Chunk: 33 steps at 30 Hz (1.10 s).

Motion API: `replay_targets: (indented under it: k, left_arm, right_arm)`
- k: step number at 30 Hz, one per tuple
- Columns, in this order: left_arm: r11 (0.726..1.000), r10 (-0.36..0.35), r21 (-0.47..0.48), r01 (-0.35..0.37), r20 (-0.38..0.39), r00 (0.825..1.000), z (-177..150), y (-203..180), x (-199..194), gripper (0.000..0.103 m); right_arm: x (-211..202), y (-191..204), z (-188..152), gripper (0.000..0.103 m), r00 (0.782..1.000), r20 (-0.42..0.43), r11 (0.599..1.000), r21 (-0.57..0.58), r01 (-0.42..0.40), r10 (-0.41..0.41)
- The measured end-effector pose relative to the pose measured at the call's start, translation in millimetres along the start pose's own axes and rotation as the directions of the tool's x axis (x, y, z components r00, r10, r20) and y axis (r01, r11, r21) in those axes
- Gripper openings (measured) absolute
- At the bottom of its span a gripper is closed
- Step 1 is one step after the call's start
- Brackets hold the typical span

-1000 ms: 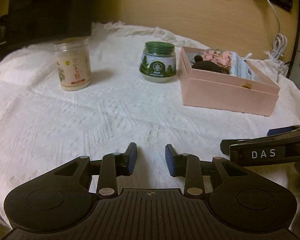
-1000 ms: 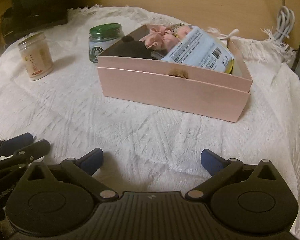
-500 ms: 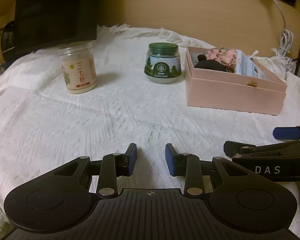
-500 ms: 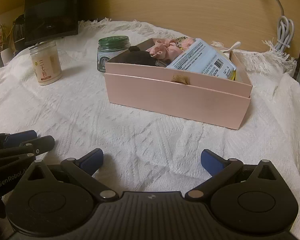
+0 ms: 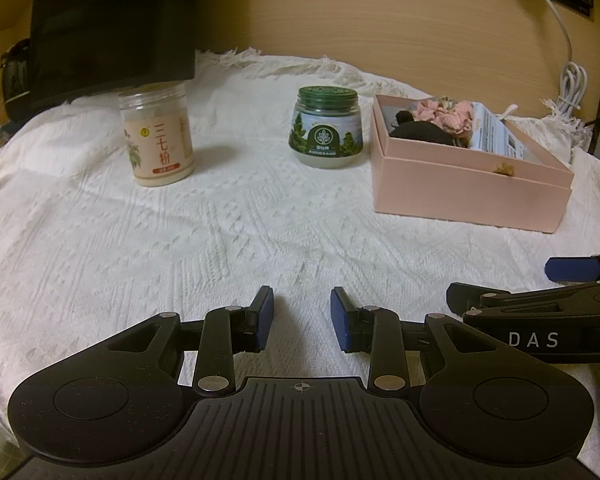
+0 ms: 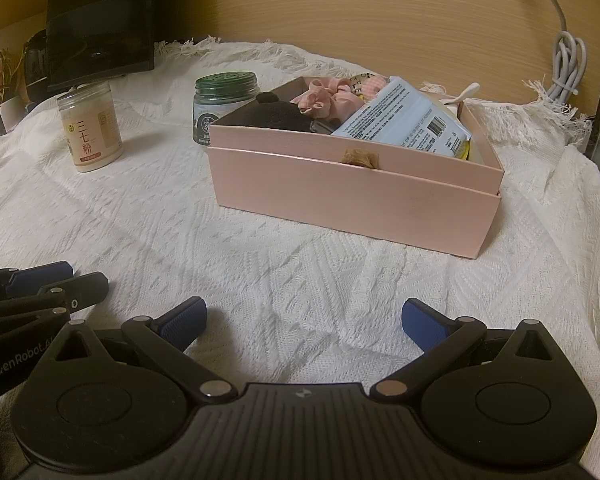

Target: Organize soft objects

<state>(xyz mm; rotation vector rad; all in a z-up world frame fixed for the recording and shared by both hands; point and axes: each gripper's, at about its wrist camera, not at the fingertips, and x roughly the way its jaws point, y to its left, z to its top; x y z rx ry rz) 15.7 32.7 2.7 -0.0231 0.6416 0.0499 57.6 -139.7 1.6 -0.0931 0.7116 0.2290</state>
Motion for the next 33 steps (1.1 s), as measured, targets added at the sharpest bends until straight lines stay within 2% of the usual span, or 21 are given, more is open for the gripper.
replay_targets:
  k: [33]
  left_arm:
    - [1.0, -0.007, -0.01, 0.007, -0.004, 1.0, 0.9, 3.0, 0.5, 0.035]
  right_arm:
    - [0.3, -0.6, 0.0, 0.103, 1.0, 0.0, 1.0, 0.0, -0.001, 0.001]
